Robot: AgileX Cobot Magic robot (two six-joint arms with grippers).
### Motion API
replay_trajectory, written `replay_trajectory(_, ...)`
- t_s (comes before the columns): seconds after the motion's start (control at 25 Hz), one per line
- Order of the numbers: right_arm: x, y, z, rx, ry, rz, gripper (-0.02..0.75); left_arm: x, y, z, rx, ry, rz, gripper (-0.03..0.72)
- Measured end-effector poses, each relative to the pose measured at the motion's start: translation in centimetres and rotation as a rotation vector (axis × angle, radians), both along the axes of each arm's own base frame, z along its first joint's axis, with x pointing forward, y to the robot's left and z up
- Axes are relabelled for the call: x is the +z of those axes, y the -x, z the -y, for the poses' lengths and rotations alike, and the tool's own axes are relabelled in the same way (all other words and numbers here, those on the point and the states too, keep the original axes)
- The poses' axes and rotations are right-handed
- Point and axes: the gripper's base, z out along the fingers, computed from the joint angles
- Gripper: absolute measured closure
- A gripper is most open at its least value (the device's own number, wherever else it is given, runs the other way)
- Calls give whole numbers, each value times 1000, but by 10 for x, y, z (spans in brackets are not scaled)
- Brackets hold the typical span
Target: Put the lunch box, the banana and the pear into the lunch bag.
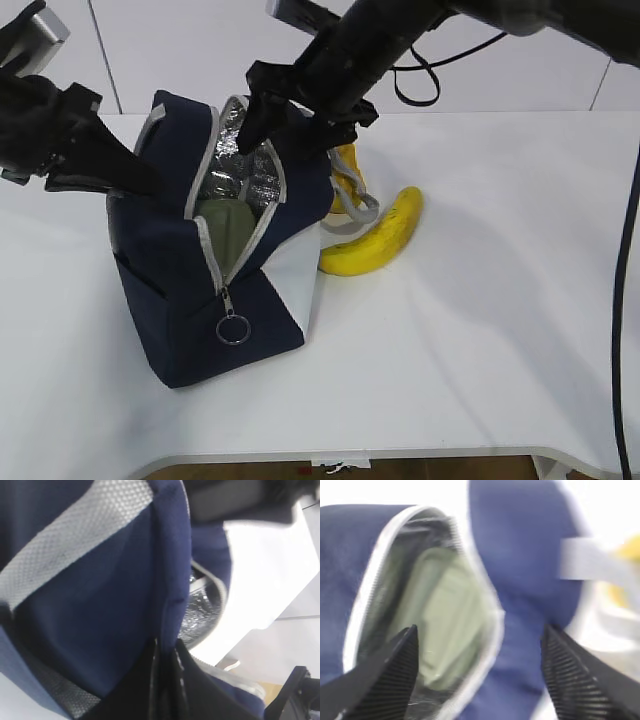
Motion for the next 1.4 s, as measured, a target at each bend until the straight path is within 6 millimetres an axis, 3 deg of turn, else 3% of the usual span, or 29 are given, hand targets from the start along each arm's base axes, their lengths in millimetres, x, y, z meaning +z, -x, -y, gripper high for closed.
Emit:
replay_trajectory(0.32,31,5,14,-72,85,71,164,-1,0,-1,-8,-23,2,687)
replay_trajectory(0.48,61,17,25,-128,123,123,174,-2,1,-2,-16,-41,4,687)
replay_trajectory(0.64,72,28,40,-246,200,109,176,-3,1,-3,-23,-56,7,687)
replay_trajectory(1.2,41,28,66,-615,391,-18,179,-4,1,-4,-26,-76,11,687)
replay_trajectory(1.4,10,18,62,-653,421,-90,203,-4,1,-4,-27,-78,12,687)
